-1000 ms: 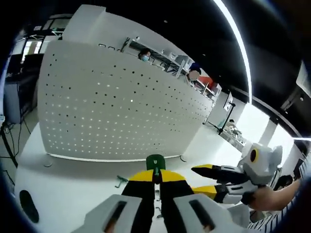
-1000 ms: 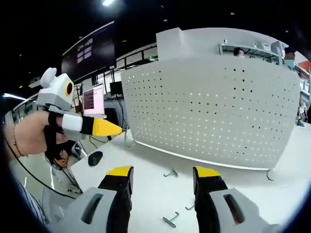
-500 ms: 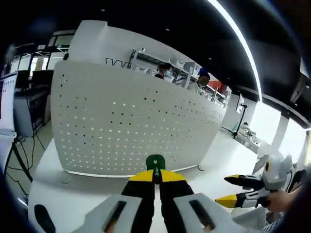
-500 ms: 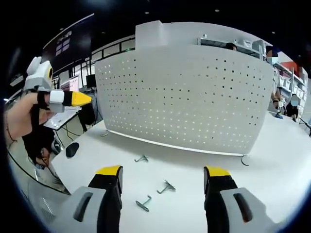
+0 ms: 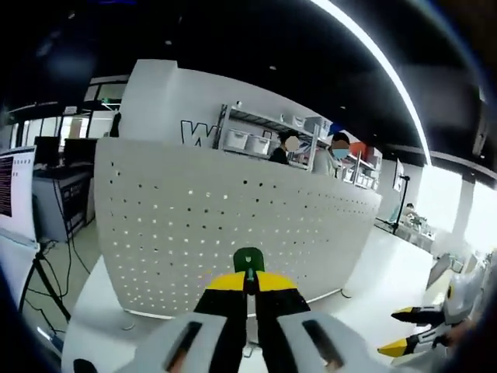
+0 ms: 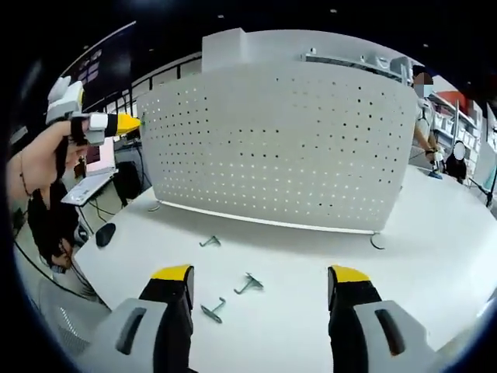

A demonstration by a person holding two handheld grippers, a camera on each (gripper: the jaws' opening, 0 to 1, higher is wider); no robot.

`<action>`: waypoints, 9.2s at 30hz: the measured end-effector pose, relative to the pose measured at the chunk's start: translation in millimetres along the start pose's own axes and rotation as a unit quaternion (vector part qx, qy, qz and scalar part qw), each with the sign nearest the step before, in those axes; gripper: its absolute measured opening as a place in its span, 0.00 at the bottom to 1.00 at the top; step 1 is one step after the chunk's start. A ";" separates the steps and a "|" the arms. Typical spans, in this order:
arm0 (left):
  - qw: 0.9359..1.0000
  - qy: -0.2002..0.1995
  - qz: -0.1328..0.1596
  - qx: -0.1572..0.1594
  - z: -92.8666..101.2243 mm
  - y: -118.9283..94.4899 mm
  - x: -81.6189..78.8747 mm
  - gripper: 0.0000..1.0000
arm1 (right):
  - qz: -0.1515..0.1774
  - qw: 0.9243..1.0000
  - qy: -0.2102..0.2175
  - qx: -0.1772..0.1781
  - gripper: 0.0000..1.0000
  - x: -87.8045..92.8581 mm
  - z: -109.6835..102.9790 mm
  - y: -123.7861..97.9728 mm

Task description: Insert the hook assembly into the mounting plate slot until the hook locks in place.

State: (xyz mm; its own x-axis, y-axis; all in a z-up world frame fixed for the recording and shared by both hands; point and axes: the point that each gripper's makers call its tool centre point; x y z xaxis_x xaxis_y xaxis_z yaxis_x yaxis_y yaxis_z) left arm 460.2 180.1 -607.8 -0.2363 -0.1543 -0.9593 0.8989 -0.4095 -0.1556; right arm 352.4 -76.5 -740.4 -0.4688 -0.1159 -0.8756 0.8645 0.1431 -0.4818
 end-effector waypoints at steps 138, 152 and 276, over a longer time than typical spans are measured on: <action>0.998 0.058 -0.012 0.023 -2.9 -1.1 -29.0 0.68 | -0.045 0.999 0.028 0.004 0.64 40.0 14.6 -13.1; 0.994 -0.016 -0.076 0.075 32.3 -41.8 38.1 0.78 | -0.045 0.999 0.021 -0.007 0.64 40.5 3.8 -14.4; 0.954 -0.181 -0.237 0.015 -11.3 -99.4 192.6 0.83 | -0.109 0.960 -0.191 -0.172 0.16 37.6 -124.8 214.1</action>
State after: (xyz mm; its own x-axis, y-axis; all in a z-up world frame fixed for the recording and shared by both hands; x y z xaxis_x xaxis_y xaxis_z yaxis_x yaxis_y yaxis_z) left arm 329.5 201.2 -779.8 -0.7307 -0.2436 -0.6378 0.6498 -0.5349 -0.5401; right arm 497.2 72.5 -880.6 -0.4739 -0.5220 -0.7092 0.6119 0.3839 -0.6915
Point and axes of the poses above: the point that each gripper's makers call its tool centre point, and the gripper's own axes: y roughly forward along the fingers, z roughly to its right, x roughly out of its underside, and after that the axes turned 6 degrees about x, right-handed
